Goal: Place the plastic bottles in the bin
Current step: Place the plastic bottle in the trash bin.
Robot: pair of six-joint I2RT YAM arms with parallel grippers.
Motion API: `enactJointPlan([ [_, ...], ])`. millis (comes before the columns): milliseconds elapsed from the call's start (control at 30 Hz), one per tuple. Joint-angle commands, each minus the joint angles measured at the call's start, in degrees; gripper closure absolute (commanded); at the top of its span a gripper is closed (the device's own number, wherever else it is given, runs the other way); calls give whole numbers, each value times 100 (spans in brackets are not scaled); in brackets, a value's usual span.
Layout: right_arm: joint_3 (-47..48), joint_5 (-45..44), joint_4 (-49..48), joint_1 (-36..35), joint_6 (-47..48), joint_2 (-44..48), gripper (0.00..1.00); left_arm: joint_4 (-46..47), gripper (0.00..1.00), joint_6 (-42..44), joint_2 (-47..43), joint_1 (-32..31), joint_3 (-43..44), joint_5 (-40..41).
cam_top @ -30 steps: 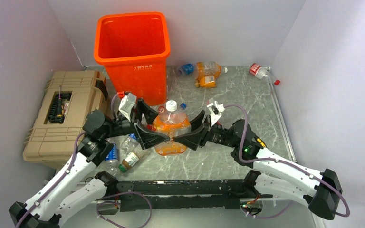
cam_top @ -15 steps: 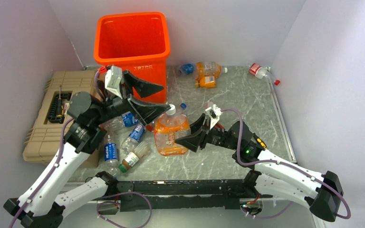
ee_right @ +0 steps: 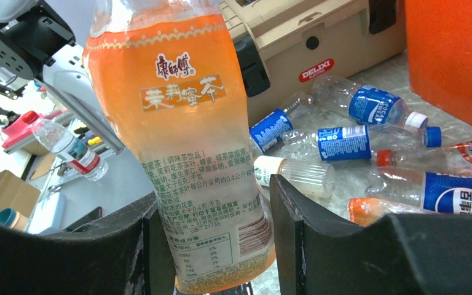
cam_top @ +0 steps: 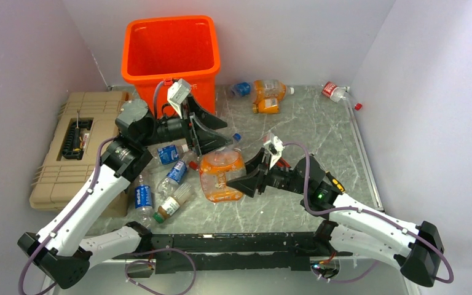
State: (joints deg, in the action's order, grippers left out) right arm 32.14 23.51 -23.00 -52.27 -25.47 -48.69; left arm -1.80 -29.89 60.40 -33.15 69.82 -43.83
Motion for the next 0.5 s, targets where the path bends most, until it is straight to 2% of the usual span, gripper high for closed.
enactJointPlan([
  [0, 91, -203, -222, -11, 140, 75, 65, 50, 15, -127, -217, -7, -72, -410],
  [67, 90, -270, -249, -11, 129, 70, 65, 36, 13, -131, -279, -8, -152, -420],
  [167, 106, -312, -319, -11, 84, 16, 65, -18, 17, -135, -309, -8, -284, -420],
  [333, 150, -265, -419, -11, 22, -128, 66, 134, 38, -258, -270, -8, -474, -576],
  [467, 151, -268, -446, -11, -1, -179, 66, 134, 60, -229, -283, -8, -501, -585],
])
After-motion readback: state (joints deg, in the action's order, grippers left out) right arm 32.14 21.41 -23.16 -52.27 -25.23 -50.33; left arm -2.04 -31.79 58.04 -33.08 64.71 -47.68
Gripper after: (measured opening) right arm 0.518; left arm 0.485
